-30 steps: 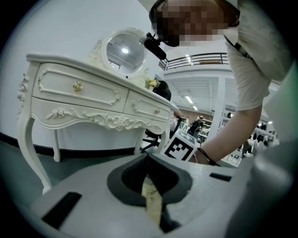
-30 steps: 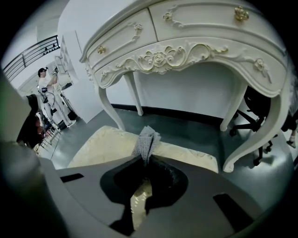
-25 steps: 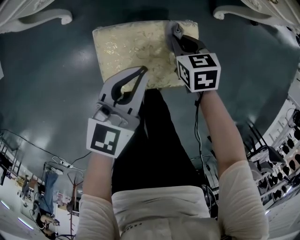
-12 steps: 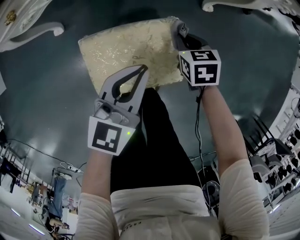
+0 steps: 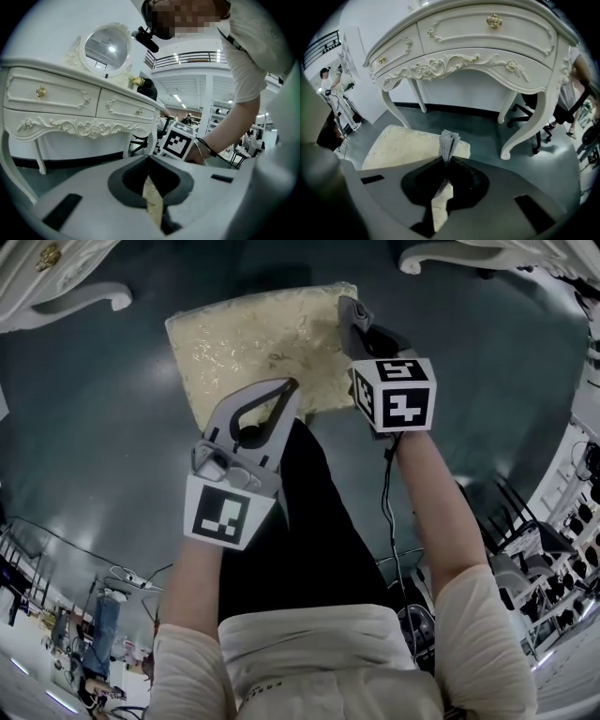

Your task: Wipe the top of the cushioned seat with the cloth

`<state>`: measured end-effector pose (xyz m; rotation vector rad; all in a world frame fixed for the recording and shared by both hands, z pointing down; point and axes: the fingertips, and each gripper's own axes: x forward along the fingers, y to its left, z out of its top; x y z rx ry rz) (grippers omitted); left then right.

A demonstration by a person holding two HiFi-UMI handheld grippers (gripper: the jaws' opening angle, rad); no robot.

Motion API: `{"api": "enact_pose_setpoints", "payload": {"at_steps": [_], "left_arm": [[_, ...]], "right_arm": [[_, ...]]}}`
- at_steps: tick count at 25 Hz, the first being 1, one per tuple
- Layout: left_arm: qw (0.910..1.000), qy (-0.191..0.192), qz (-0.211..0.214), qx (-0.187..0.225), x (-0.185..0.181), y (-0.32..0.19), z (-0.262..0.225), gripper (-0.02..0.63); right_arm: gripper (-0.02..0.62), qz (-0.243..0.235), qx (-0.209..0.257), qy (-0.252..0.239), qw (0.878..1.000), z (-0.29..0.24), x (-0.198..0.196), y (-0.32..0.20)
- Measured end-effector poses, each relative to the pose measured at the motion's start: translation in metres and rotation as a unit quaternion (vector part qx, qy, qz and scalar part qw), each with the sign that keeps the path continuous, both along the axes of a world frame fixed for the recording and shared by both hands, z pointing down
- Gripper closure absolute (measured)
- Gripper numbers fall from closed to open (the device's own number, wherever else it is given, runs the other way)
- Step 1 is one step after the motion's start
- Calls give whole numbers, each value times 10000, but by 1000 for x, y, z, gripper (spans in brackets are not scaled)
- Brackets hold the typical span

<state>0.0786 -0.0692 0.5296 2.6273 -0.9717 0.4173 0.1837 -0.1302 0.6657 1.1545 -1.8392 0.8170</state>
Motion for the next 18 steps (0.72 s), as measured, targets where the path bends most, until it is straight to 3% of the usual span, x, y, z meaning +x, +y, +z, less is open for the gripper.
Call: {"api": "enact_pose_setpoints", "payload": {"at_steps": [13, 18], "left_arm": [[9945, -318, -973, -242, -129, 33, 8, 603], [9885, -669, -1353, 59, -179, 46, 10, 603]], "right_arm": [[568, -1016, -382, -671, 9918, -8, -181, 41], [568, -1346, -664, -713, 9861, 3, -232, 67]]}}
